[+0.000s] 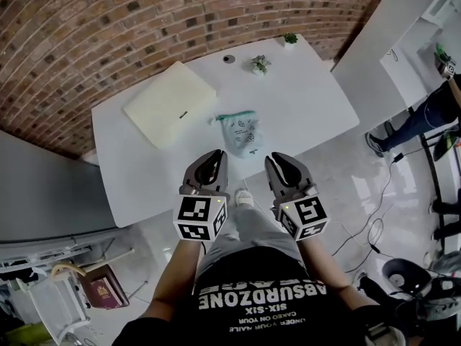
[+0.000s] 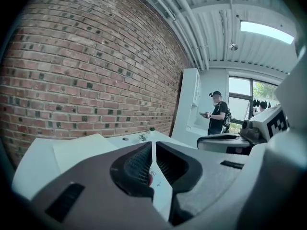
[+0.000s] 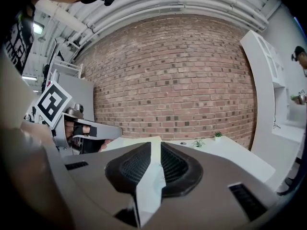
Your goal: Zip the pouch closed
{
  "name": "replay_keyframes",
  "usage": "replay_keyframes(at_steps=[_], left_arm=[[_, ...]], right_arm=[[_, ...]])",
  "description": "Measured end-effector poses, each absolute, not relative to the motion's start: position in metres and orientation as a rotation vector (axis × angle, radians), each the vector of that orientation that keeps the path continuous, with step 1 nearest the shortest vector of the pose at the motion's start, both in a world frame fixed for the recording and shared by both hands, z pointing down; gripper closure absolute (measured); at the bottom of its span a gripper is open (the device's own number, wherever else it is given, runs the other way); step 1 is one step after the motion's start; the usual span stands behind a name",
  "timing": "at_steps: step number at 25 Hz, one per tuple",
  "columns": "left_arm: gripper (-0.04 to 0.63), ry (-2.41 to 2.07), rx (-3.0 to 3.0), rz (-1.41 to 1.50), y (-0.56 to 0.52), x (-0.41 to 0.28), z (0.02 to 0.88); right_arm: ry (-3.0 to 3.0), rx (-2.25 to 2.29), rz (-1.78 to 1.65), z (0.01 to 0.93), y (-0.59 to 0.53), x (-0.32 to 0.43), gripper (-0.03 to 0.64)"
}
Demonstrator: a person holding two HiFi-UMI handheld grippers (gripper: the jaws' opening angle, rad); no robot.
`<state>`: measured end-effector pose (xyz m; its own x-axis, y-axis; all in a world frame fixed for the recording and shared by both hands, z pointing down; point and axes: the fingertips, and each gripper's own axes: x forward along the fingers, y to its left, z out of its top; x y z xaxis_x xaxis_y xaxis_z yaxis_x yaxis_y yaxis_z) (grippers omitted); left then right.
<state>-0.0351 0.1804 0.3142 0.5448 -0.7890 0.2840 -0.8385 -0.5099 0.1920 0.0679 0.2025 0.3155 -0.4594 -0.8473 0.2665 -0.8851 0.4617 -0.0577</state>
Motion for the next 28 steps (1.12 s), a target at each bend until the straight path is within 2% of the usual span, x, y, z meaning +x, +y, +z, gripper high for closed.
replay_keyframes(at_steps=[3, 8, 15, 28], left_arm=[[0.586, -1.355, 2.471, 0.223, 0.170, -0.033, 0.316], [0.540, -1.363, 2.456, 0.248, 0.155, -0.027, 0.323], [0.485, -1.375, 2.420, 0.347, 0.134, -0.019, 0.338], [0.462, -1.410, 2.336, 0.559, 0.101, -0.008, 0.370]], right_arm=[[-2.508, 1.493, 0.291, 0.319, 0.190, 0.073, 0.543], [-2.519, 1.449, 0.313, 0.326, 0.175, 0.081, 0.526], [-2.546, 1.355, 0.332, 0.335, 0.153, 0.093, 0.518], [-2.638, 1.075, 0.387, 0.353, 0.109, 0.098, 0.517]])
